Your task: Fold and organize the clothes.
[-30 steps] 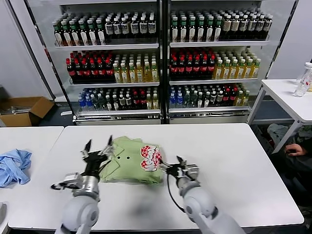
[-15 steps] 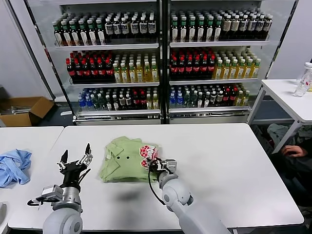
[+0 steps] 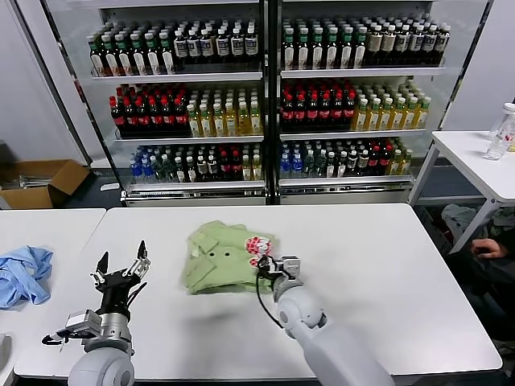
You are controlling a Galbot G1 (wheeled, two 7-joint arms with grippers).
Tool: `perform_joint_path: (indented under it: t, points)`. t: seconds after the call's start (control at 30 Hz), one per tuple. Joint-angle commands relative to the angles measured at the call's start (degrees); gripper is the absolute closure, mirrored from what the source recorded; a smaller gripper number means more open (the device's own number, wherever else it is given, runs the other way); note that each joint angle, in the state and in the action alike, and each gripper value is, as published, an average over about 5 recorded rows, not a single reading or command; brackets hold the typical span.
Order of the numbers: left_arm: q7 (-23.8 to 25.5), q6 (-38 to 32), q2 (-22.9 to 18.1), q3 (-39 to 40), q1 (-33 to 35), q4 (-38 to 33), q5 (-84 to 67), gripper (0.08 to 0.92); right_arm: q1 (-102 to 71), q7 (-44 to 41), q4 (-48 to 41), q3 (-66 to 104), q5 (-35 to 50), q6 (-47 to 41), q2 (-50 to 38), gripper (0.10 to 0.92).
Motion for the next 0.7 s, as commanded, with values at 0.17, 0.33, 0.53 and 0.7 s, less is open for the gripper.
perform_joint_path:
  t: [0.17, 0.33, 0.53, 0.7]
  points:
    - [0.49, -0.22, -0.15, 0.93, -0.10, 1.18, 1.87, 0.177, -0.23, -8.16, 3.10, 13.31, -6.35, -0.69, -16.72, 0.919]
    - [0.69, -0.24, -0.36, 1.94, -0.67, 1.60, 3.56, 0.177, -0.26, -13.17, 3.72, 15.36, -13.27, 0.78, -17.61, 0.902]
    - [1.42, -0.20, -0.49, 2.49, -0.91, 0.88, 5.65, 0.177, -4.86, -12.49, 11.32, 16.33, -17.02, 8.72, -18.08, 0.750]
    - [2.69, -0.68, -0.98, 3.16, -0.24, 0.41, 7.76, 0.177, -12.21, -13.17, 17.17, 19.71, -18.59, 11.45, -19.79, 0.603]
